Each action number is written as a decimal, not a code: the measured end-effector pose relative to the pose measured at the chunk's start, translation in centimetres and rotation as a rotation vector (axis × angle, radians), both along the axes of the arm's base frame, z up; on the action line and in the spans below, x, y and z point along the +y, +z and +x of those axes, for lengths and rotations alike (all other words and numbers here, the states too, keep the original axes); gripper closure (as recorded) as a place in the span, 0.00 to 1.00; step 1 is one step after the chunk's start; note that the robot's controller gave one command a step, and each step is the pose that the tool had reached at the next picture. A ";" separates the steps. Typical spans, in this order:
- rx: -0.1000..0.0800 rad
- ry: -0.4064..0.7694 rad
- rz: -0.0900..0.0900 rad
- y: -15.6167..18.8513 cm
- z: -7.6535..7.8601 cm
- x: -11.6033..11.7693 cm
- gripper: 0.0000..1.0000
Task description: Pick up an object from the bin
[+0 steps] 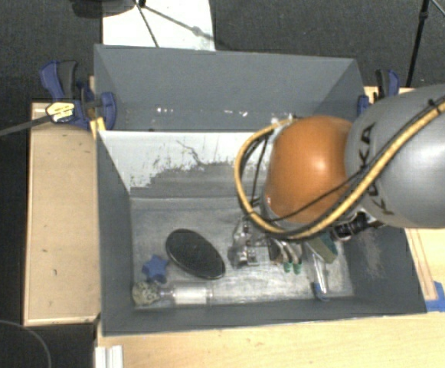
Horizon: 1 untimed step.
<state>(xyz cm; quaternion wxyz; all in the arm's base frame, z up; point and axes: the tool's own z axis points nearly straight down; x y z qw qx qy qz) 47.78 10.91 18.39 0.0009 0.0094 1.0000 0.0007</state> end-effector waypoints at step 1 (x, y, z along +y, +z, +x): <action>0.000 -0.001 0.000 0.0 0.0 0.0 0.00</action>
Offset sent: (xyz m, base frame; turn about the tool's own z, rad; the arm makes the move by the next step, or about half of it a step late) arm 0.0000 0.0000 0.0000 0.0000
